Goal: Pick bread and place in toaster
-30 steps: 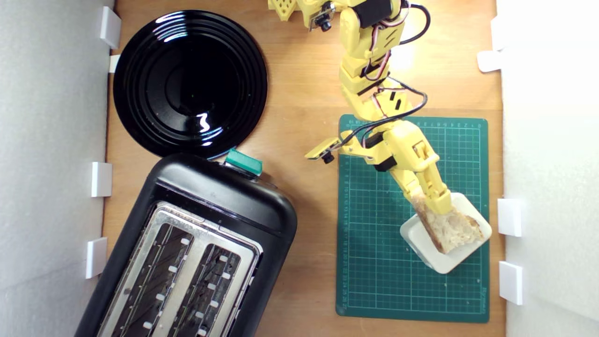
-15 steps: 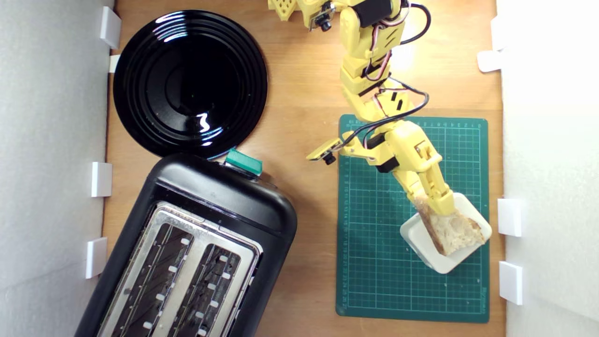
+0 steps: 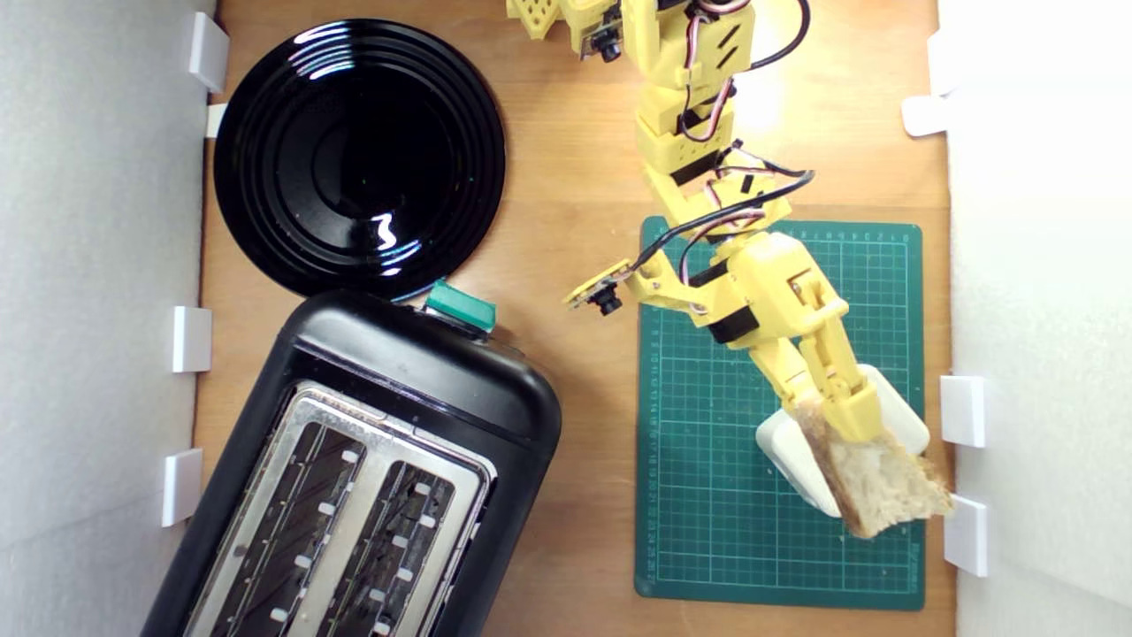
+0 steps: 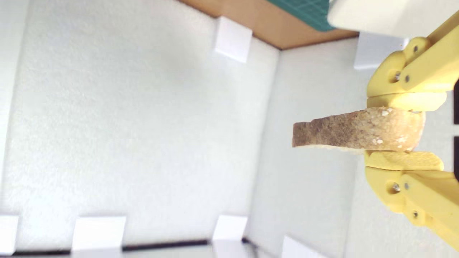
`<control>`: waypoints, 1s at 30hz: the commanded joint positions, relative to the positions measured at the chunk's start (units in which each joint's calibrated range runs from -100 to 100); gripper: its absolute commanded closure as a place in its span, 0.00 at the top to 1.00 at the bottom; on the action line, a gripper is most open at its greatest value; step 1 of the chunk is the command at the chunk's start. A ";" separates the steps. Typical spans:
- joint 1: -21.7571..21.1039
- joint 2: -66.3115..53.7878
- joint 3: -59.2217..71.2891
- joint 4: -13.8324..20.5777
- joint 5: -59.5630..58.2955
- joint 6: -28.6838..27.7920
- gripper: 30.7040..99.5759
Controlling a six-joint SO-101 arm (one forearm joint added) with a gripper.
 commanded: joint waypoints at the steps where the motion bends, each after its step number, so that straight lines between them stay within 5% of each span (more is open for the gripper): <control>1: 2.95 -12.82 -0.40 -0.50 2.47 0.40 0.38; 15: 11.17 -45.84 -1.12 0.49 41.72 0.45 0.38; 30: 15.92 -73.05 -1.94 0.04 66.55 15.00 0.38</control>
